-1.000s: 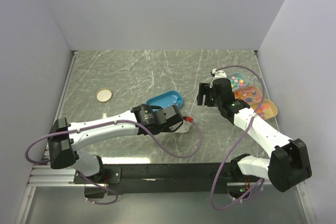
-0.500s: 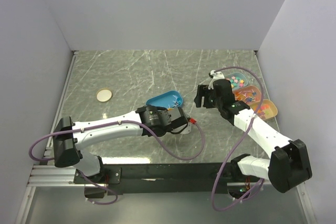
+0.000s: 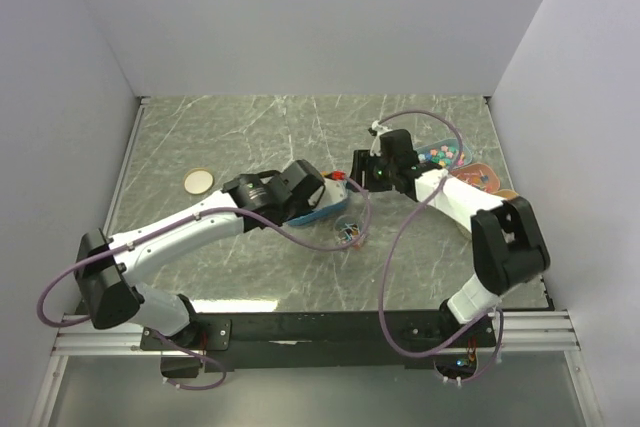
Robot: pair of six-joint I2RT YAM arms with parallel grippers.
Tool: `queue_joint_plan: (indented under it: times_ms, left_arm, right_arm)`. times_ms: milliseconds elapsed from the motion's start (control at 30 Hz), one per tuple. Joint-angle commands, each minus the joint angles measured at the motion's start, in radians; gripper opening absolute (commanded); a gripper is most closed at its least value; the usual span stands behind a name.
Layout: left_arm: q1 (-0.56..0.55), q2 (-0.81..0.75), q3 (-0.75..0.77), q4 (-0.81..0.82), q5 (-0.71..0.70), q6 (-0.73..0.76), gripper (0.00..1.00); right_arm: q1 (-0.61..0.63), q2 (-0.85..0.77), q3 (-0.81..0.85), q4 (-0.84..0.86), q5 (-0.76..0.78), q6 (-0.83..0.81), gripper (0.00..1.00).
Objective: Pack the candies
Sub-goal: Place the fake candies in the packing bottle, then scoop the fake candies from the storage box.
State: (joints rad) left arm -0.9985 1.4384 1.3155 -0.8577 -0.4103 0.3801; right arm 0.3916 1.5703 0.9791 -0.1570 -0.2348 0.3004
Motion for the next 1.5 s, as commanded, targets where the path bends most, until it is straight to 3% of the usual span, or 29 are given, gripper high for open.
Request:
queue_joint_plan:
  times_ms: [0, 267, 533, 633, 733, 867, 1200, 1467]
  left_arm:
    - [0.082, -0.071, -0.068, 0.11, 0.114, -0.111, 0.01]
    - [0.237, -0.122, -0.173, 0.178, 0.179, -0.159, 0.01]
    - [0.281, -0.144, -0.211, 0.207, 0.188, -0.156, 0.01]
    - [0.287, -0.145, -0.22, 0.212, 0.182, -0.15, 0.01]
    - [0.288, -0.144, -0.216, 0.21, 0.173, -0.145, 0.01]
    - [0.29, -0.153, -0.194, 0.206, 0.18, -0.145, 0.01]
    - [0.29, -0.19, -0.153, 0.18, 0.197, -0.116, 0.01]
    - [0.29, -0.187, -0.193, 0.161, 0.191, -0.095, 0.01]
  right_arm:
    - [-0.005, 0.075, 0.088, 0.05, -0.066, 0.04, 0.65]
    - [-0.003, 0.247, 0.197, 0.033, -0.107, 0.052, 0.58]
    - [0.0, 0.332, 0.253, 0.017, -0.112, 0.046, 0.43]
    - [0.0, 0.347, 0.259, 0.017, -0.121, 0.043, 0.33]
    - [-0.002, 0.34, 0.251, 0.017, -0.12, 0.029, 0.14]
    - [-0.011, 0.326, 0.236, 0.013, -0.124, 0.006, 0.03]
    - [-0.014, 0.28, 0.24, -0.039, -0.071, -0.064, 0.03]
    - [0.032, 0.243, 0.27, -0.102, 0.122, -0.153, 0.04]
